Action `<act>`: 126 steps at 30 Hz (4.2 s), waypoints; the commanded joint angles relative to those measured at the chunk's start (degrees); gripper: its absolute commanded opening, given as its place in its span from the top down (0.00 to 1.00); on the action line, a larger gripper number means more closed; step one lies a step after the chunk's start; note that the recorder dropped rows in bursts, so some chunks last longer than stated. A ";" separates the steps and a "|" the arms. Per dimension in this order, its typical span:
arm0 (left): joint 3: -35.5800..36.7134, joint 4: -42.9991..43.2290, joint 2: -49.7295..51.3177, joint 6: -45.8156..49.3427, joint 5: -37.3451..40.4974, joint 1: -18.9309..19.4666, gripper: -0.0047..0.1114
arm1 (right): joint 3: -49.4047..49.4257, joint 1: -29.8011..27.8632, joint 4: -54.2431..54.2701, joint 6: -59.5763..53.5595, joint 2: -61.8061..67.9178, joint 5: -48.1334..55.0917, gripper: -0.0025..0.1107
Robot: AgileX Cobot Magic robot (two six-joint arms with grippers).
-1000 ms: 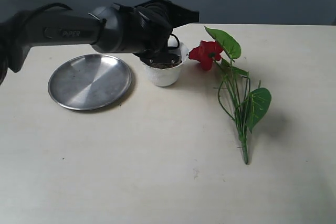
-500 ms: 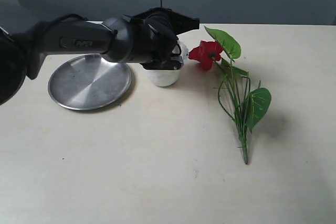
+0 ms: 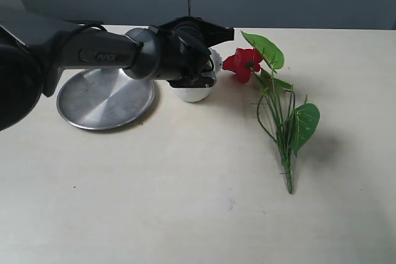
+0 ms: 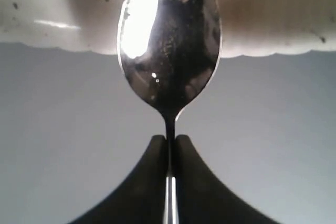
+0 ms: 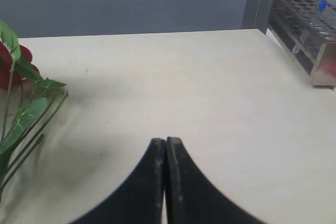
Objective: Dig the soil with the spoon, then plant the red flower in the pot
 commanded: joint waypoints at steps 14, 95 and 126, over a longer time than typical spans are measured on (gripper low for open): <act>2.71 0.26 -0.05 -1.29 3.52 -1.28 0.96 | 0.06 0.13 -0.04 -0.07 -0.26 -0.14 0.98; 7.12 0.26 -6.45 -1.87 -6.87 -0.33 0.96 | 0.06 0.13 -0.04 -0.07 -0.26 -0.14 0.98; 3.77 0.26 -6.70 0.03 -9.55 2.28 0.96 | 0.06 0.13 -0.04 -0.07 -0.26 -0.14 0.98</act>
